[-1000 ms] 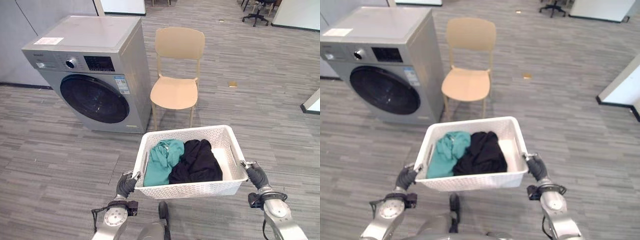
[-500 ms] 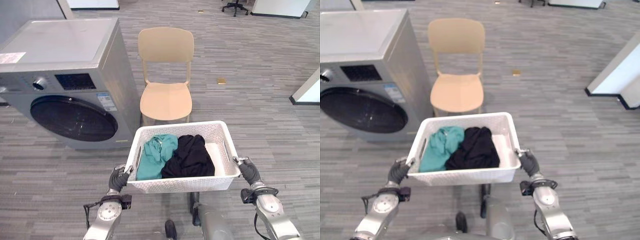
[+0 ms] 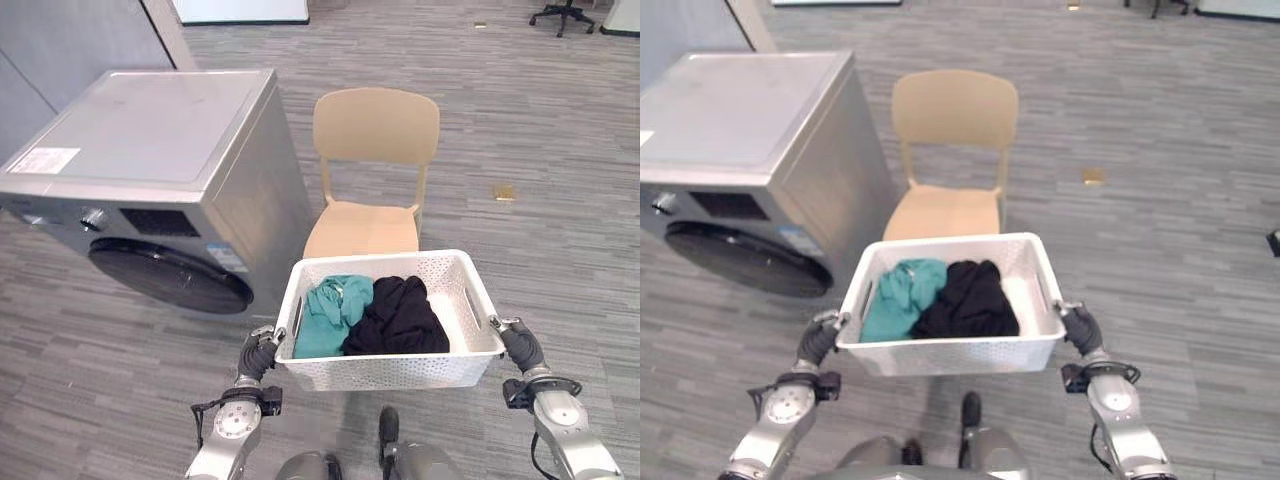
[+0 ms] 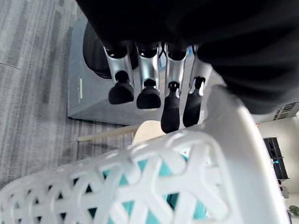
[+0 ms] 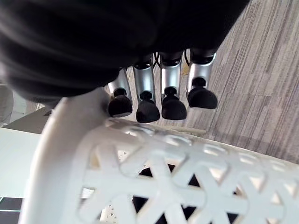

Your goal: Grab the laundry basket,head to the washer,open it,put in the laundry and shut it.

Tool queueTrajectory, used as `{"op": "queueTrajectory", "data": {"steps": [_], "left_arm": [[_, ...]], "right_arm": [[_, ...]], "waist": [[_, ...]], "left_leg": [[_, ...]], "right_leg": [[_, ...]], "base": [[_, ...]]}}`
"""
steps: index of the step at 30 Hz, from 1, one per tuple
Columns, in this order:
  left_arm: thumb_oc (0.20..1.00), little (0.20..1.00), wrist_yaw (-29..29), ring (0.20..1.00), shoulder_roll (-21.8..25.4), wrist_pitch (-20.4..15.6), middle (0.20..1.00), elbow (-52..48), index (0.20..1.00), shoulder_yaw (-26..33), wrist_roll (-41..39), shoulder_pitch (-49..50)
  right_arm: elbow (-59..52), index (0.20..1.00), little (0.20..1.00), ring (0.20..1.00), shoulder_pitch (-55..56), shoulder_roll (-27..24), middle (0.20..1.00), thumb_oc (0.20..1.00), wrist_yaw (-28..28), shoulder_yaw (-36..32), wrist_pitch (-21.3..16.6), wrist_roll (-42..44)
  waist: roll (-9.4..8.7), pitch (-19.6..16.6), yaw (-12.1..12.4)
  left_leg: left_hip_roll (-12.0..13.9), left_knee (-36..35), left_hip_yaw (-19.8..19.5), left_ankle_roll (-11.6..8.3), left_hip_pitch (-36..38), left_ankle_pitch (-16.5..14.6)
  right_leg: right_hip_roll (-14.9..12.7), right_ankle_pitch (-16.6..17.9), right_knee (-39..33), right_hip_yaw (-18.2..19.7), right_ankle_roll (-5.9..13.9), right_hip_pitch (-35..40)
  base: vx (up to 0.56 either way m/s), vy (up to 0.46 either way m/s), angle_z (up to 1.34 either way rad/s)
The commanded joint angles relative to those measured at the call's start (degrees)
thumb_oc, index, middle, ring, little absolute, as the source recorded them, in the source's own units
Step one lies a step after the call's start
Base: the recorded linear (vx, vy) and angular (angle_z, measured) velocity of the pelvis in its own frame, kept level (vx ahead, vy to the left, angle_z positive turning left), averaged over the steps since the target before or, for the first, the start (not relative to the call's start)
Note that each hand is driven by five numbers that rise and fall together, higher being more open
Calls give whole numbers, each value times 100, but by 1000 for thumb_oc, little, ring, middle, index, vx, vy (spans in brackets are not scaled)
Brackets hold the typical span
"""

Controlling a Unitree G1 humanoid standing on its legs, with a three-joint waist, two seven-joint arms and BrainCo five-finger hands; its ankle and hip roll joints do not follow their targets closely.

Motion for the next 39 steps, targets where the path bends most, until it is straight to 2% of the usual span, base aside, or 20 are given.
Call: {"op": "queueTrajectory", "data": {"steps": [1, 2, 3, 4, 7, 9, 13, 15, 16, 18, 19, 20, 22, 25, 28, 31, 34, 35, 36, 39], "left_arm": [[200, 200, -56, 200, 11, -705, 200, -757, 200, 33, -155, -312], [200, 200, -19, 200, 9, -683, 200, -760, 200, 48, -126, -299], [200, 200, -18, 200, 9, -682, 200, -761, 200, 47, -125, -299], [200, 200, 27, 200, -13, -692, 200, -770, 200, 50, -124, -296], [200, 200, 108, 200, -31, -694, 200, -771, 200, 38, -127, -322], [200, 200, 91, 200, -35, -718, 200, -735, 200, -9, -110, -369], [200, 200, 184, 200, 10, -721, 200, -573, 200, -97, 17, -515], [200, 200, 259, 200, 55, -714, 200, -508, 200, -135, 48, -646], [200, 200, 352, 200, 130, -716, 200, -412, 200, -178, 108, -853], [200, 200, 392, 200, 149, -727, 200, -356, 200, -179, 116, -933], [200, 200, 473, 200, 168, -762, 200, -260, 200, -181, 149, -1049], [200, 200, 474, 200, 167, -767, 200, -252, 200, -179, 149, -1057], [200, 200, 554, 200, 146, -820, 200, -48, 200, -229, 144, -1224], [200, 200, 576, 200, 26, -838, 200, 190, 200, -387, 140, -1374], [200, 200, 640, 200, -2, -851, 200, 306, 200, -480, 185, -1496], [200, 200, 736, 200, -18, -878, 200, 401, 200, -611, 178, -1728], [200, 200, 1077, 200, -131, -936, 200, 729, 200, -824, 159, -2315], [200, 200, 1082, 200, -138, -949, 200, 756, 200, -823, 159, -2349], [200, 200, 1235, 200, -212, -999, 200, 1124, 200, -954, 113, -2784], [200, 200, 1521, 200, -294, -1027, 200, 1975, 200, -1222, 116, -3677]], "right_arm": [[-424, 200, 200, 200, -82, -65, 200, 200, -68, 96, -438, 40], [-379, 200, 200, 200, -116, -38, 200, 200, -92, 140, -417, 43], [-377, 200, 200, 200, -116, -38, 200, 200, -93, 140, -417, 43], [-325, 200, 200, 200, -153, 4, 200, 200, -106, 195, -413, 70], [-245, 200, 200, 200, -247, 20, 200, 200, -133, 276, -422, 90], [-175, 200, 200, 200, -308, 82, 200, 200, -85, 367, -426, 130], [-49, 200, 200, 200, -558, 190, 200, 200, -76, 615, -415, 18], [-17, 200, 200, 200, -776, 247, 200, 200, -116, 770, -416, -44], [27, 200, 200, 200, -994, 305, 200, 200, -169, 912, -431, -146], [43, 200, 200, 200, -1070, 333, 200, 200, -191, 965, -434, -165], [83, 200, 200, 200, -1234, 389, 200, 200, -245, 1072, -445, -199], [88, 200, 200, 200, -1243, 390, 200, 200, -247, 1074, -446, -200], [216, 200, 200, 200, -1434, 367, 200, 200, -398, 1165, -431, -355], [303, 200, 200, 200, -1470, 330, 200, 200, -508, 1226, -423, -512], [383, 200, 200, 200, -1600, 293, 200, 200, -579, 1325, -432, -554], [505, 200, 200, 200, -1824, 274, 200, 200, -710, 1424, -443, -580], [782, 200, 200, 200, -2443, 336, 200, 200, -998, 1677, -482, -552], [810, 200, 200, 200, -2478, 337, 200, 200, -1004, 1678, -495, -549], [1108, 200, 200, 200, -2900, 437, 200, 200, -1164, 1852, -497, -480], [1841, 200, 200, 200, -3887, 582, 200, 200, -1541, 2191, -494, -494]], "waist": [[-134, -169, 50], [-87, -144, 154], [-93, -137, 157], [-20, -145, 237], [3, -126, 318], [111, -239, 341], [102, -434, 449], [120, -418, 468], [151, -332, 468], [160, -277, 473], [193, -178, 427], [195, -178, 426], [184, -67, 303], [108, -51, 247], [116, -47, 248], [119, 26, 218], [123, 294, 230], [127, 286, 226], [139, 323, 241], [172, 475, 300]], "left_leg": [[224, -163, 31, -36, -222, 591], [268, -530, -65, -123, -415, 979], [262, -554, -60, -126, -393, 990], [291, -884, -249, -191, -462, 1235], [314, -1013, -400, -233, -585, 1369], [337, -1184, -430, -215, -386, 1343], [177, -1124, -348, -44, -173, 1121], [140, -1149, -243, 56, -61, 1022], [113, -1147, -125, 168, 45, 904], [110, -1158, -79, 203, 64, 867], [79, -1236, -12, 234, 160, 811], [81, -1243, -11, 233, 160, 811], [-2, -1344, -5, 228, 253, 772], [-94, -1247, -76, 242, 205, 707], [-78, -1291, -56, 222, 155, 718], [-30, -1285, -93, 206, -151, 776], [19, -1148, -156, 174, -845, 905], [22, -1109, -160, 174, -892, 878], [34, -1043, -199, 153, -1300, 978], [45, -981, -220, 110, -1843, 1151]], "right_leg": [[-210, -750, 124, 19, 1002, 165], [-127, -895, 112, 118, 976, 390], [-131, -900, 113, 122, 975, 399], [-77, -1026, 117, 226, 978, 561], [-112, -1180, 194, 348, 970, 723], [-122, -1326, 236, 409, 1020, 873], [-376, -1382, 415, 565, 1149, 937], [-460, -1341, 759, 642, 1237, 756], [-509, -1257, 1380, 747, 1349, 329], [-512, -1208, 1598, 810, 1368, 77], [-513, -1059, 1569, 735, 1359, -355], [-510, -1060, 1570, 735, 1359, -359], [-434, -832, 1076, 564, 1322, -728], [-436, -743, 743, 780, 1298, -561], [-439, -653, 632, 681, 1278, -574], [-415, -580, 576, 624, 1247, -806], [-396, -483, 689, 614, 1205, -1467], [-397, -510, 734, 613, 1205, -1516], [-393, -489, 774, 588, 1178, -1853], [-413, -435, 828, 506, 1173, -2313]], "base": [[254, 59, -20], [255, 58, -13], [359, 124, -22], [190, 83, -26], [260, 143, -38], [308, 183, -34], [279, 206, -34], [136, 220, -46], [53, 194, -60], [3, 103, -51], [-1, 47, -32], [25, 49, -23], [84, -5, -25], [83, -25, 9], [-14, -76, 30], [-93, -69, 2], [-206, -87, 3], [-243, -78, 1], [-181, -48, -5], [-197, -49, -6]]}}
